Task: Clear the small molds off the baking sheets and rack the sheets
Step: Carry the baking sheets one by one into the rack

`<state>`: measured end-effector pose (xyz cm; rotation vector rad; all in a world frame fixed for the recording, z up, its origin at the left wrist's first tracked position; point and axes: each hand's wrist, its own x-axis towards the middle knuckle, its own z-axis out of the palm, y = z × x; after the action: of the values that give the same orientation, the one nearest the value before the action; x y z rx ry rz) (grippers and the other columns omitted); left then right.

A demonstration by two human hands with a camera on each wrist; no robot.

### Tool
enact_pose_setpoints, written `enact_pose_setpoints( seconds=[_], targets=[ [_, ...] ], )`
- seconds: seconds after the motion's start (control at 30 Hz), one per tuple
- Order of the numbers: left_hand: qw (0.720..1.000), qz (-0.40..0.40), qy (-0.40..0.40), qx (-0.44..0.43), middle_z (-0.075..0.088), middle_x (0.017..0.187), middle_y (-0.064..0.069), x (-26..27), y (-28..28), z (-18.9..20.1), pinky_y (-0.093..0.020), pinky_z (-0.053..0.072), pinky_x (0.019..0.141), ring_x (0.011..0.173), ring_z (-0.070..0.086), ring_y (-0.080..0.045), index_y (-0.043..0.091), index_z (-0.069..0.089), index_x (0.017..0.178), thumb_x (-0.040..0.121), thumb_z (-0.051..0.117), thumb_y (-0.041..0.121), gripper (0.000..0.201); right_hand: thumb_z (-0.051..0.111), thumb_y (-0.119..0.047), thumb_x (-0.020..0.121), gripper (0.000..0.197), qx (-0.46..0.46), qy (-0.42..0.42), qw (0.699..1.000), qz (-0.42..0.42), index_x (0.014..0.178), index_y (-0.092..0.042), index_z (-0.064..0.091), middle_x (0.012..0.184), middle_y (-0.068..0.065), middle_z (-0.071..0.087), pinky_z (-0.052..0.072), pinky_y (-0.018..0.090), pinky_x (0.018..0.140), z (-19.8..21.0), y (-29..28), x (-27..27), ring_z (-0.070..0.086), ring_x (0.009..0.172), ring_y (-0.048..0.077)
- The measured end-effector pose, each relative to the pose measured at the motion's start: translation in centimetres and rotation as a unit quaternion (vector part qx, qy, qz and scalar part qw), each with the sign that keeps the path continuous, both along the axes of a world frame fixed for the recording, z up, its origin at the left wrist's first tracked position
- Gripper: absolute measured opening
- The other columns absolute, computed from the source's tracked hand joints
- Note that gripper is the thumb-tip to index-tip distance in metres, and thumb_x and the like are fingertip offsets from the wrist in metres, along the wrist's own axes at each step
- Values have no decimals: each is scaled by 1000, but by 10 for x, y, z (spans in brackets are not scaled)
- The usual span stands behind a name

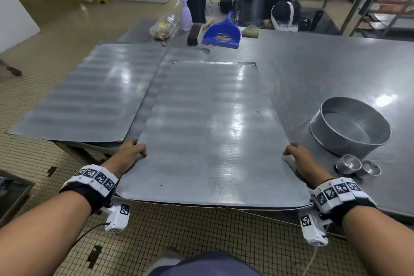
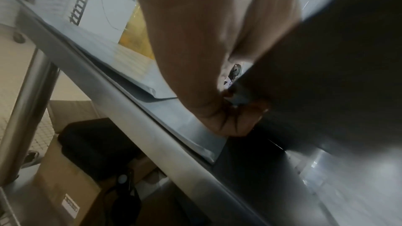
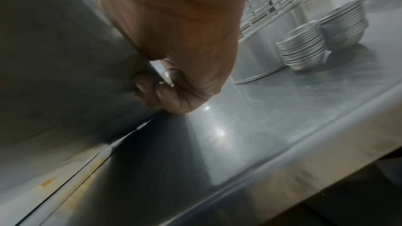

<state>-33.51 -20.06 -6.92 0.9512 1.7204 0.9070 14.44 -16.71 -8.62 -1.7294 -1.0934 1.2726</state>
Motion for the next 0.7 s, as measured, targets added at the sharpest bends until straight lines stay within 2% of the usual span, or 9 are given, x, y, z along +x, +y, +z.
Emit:
enact_pose_setpoints(
  seconds=[0.07, 0.17, 0.27, 0.3, 0.33, 0.4, 0.5, 0.6, 0.7],
  targets=[
    [1000, 0, -2, 22, 50, 79, -14, 8, 2, -6, -20, 47, 63, 74, 52, -18, 10, 61, 67, 90, 53, -17, 36, 57, -24, 98, 20, -11, -54, 998, 1, 108, -7, 58, 111, 8, 54, 46, 20, 68, -7, 7, 2, 50, 98, 15],
    [999, 20, -18, 19, 68, 85, -10, 8, -4, -6, -19, 54, 57, 67, 69, -12, 4, 67, 92, 96, 67, 14, 11, 58, -65, 86, 62, -9, -101, 995, 2, 111, -9, 63, 108, 5, 66, 49, 33, 83, -18, 11, 6, 63, 99, 21],
    [999, 7, 25, 23, 73, 104, -7, -4, 0, -19, -28, 56, 71, 89, 71, -18, 7, 64, 117, 82, 77, 52, 59, 51, -67, 89, 63, 1, -151, 988, 31, 107, -8, 66, 99, 3, 70, 49, 39, 86, -18, 11, 7, 65, 92, 20],
    [999, 8, 26, 29, 73, 107, -6, -5, 1, -17, -32, 56, 78, 93, 71, -19, 9, 64, 120, 78, 77, 57, 65, 50, -67, 88, 64, 3, -163, 986, 38, 108, -8, 67, 101, 2, 71, 50, 39, 88, -12, 9, 4, 66, 93, 20],
    [999, 2, 21, 38, 73, 106, -4, -6, 3, -17, -34, 56, 82, 94, 71, -19, 10, 65, 120, 81, 76, 54, 60, 51, -64, 89, 62, 10, -175, 984, 45, 109, -8, 68, 102, 2, 72, 50, 38, 87, -11, 10, 3, 67, 93, 20],
    [999, -4, 25, 38, 73, 103, -2, -4, 6, -13, -35, 56, 82, 92, 71, -19, 14, 68, 113, 91, 72, 35, 31, 55, -56, 94, 52, 15, -198, 979, 56, 110, -8, 69, 101, 0, 73, 48, 34, 82, -7, 9, -1, 68, 92, 19],
    [998, -12, 51, 47, 72, 93, 3, -3, 10, -5, -21, 55, 62, 75, 72, -8, 21, 66, 98, 94, 69, 22, 5, 61, -54, 92, 48, 21, -209, 977, 44, 104, -9, 71, 95, -1, 75, 51, 33, 77, -6, 8, -9, 69, 86, 18],
    [997, -21, 50, 48, 71, 92, 1, -14, 20, -10, -16, 53, 58, 78, 70, -13, 13, 65, 104, 94, 70, 20, 13, 63, -65, 82, 57, 20, -196, 980, 27, 100, -11, 72, 90, -4, 76, 56, 35, 77, -11, 11, -12, 72, 82, 17],
    [997, -31, 38, 52, 76, 100, -10, -28, 33, -12, -38, 60, 82, 88, 74, -26, 6, 67, 112, 90, 75, 24, 29, 65, -55, 89, 45, 21, -199, 980, 22, 97, -11, 73, 87, -4, 77, 52, 29, 69, 0, 10, -25, 73, 81, 17]
  ],
)
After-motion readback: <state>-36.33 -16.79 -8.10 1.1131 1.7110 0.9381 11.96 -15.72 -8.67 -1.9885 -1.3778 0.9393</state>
